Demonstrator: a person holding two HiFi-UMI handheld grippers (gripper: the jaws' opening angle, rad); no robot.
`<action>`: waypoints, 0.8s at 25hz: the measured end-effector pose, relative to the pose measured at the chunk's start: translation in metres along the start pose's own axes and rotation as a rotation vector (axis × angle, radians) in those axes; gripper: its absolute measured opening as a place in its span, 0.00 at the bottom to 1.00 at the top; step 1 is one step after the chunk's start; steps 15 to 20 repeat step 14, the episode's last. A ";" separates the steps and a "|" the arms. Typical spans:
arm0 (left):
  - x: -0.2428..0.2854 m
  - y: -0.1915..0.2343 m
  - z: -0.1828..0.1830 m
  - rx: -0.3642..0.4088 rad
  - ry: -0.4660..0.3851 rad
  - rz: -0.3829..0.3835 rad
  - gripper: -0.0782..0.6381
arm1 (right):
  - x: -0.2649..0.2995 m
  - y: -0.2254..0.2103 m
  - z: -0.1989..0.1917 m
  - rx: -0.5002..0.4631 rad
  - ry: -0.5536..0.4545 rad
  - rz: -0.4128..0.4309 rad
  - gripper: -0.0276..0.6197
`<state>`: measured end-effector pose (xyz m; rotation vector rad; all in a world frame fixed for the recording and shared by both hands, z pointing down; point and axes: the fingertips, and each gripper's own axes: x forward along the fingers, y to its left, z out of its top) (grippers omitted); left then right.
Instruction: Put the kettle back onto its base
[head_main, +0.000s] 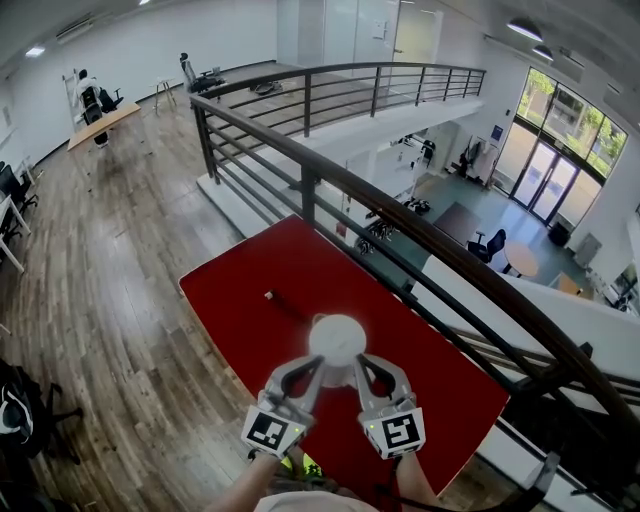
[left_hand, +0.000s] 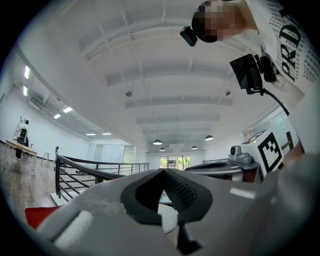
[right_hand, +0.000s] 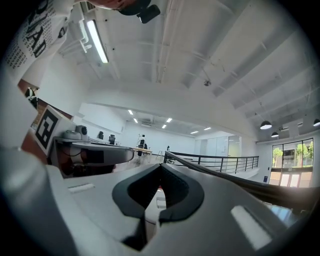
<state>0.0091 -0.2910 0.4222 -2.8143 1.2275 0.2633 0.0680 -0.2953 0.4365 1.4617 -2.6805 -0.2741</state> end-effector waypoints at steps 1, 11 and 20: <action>0.000 0.000 0.000 -0.001 0.000 0.000 0.10 | 0.001 0.000 -0.001 0.003 0.005 0.002 0.05; -0.001 0.003 0.005 -0.003 0.004 0.007 0.10 | 0.001 0.005 0.000 0.006 0.023 0.013 0.05; -0.001 0.000 0.007 -0.010 0.010 0.009 0.10 | -0.002 0.004 0.002 0.005 0.031 0.016 0.05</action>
